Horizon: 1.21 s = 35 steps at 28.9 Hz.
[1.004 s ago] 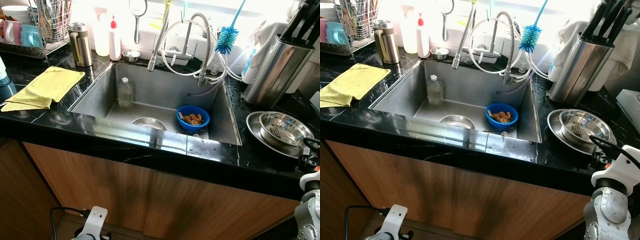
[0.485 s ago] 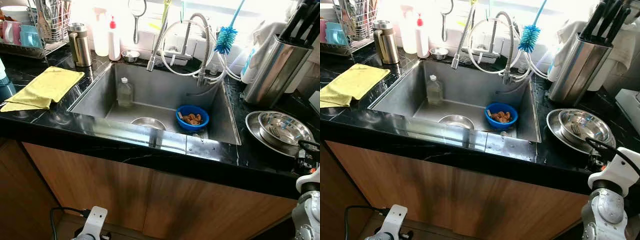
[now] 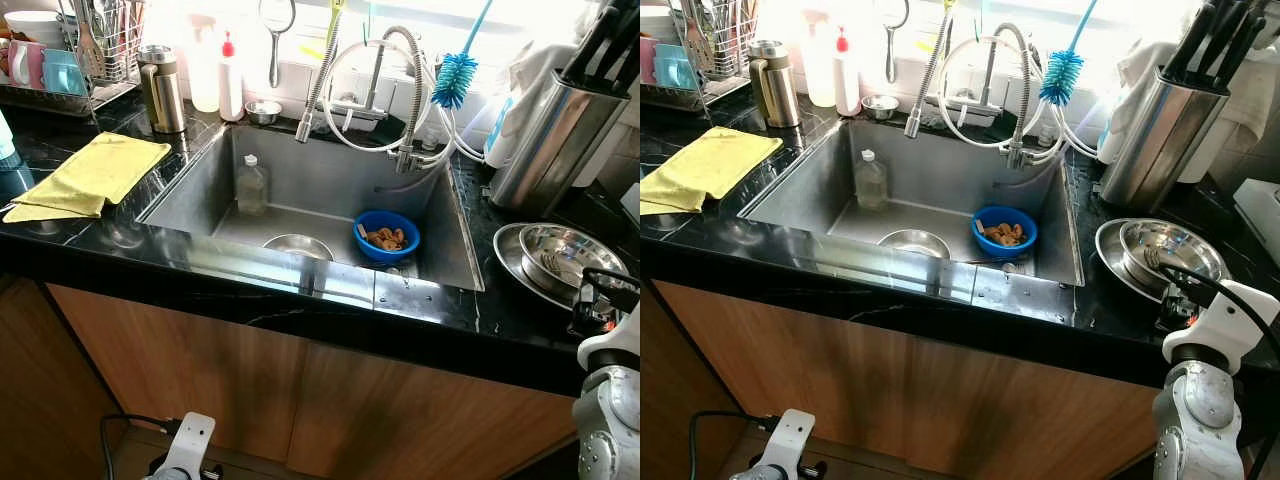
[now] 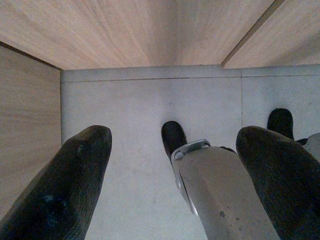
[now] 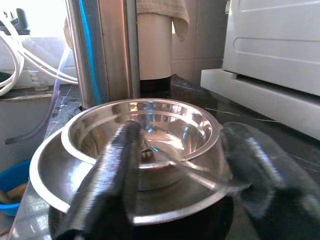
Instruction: Kitchen organization
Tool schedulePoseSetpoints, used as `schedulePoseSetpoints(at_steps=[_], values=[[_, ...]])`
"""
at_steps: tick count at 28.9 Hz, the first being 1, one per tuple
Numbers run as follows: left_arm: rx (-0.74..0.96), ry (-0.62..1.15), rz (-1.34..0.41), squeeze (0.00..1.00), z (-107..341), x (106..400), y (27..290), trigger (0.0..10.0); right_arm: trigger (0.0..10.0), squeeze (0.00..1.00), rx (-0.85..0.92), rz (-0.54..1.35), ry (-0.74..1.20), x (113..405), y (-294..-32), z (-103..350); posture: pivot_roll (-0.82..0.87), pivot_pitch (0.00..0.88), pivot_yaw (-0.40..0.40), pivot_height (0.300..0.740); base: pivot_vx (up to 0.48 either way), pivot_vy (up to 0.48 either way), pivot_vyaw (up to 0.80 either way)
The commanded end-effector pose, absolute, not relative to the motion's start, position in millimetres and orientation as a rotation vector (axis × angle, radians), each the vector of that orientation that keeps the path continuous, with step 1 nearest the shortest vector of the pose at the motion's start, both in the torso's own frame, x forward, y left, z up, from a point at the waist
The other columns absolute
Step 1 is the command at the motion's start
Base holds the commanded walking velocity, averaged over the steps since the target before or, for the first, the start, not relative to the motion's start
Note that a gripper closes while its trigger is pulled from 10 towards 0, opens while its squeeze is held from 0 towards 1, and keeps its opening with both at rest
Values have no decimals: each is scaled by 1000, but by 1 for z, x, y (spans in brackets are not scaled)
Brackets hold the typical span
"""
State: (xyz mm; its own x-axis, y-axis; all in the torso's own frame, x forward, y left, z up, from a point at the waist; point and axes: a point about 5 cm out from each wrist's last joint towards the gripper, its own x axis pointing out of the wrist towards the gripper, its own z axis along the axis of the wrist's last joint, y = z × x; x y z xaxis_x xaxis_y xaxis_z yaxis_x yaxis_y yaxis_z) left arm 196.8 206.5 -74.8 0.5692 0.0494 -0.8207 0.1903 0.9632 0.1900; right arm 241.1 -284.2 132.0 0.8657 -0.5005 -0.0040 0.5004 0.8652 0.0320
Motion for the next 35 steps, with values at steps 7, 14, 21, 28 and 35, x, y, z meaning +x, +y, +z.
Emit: schedulePoseSetpoints(at_steps=[7, 14, 21, 28, 35], values=[[274, 971, -93, 0, -75, 197, 204, 10000, 0, 0, 32, -523, -14, 243, -287, 134, 139, 0, -142, 736, 0, 0, 0], [273, 970, -91, 0, -75, 197, 204, 10000, 0, 0, 32, -519, -19, 245, -286, 135, 141, 0, -142, 736, 0, 0, 0], [272, 969, -89, 0, -75, 197, 204, 10000, 0, 0, 31, -520, -27, 246, -287, 137, 142, 0, -144, 736, 0, 0, 0], [272, 968, -89, 0, -75, 197, 204, 10000, 0, 0, 32, -519, -35, 247, -286, 139, 142, 0, -143, 736, 0, 0, 0], [272, 967, -88, 0, -75, 197, 204, 10000, 0, 0, 32, -517, -53, 249, -285, 144, 144, 0, -144, 736, 0, 0, 0]])
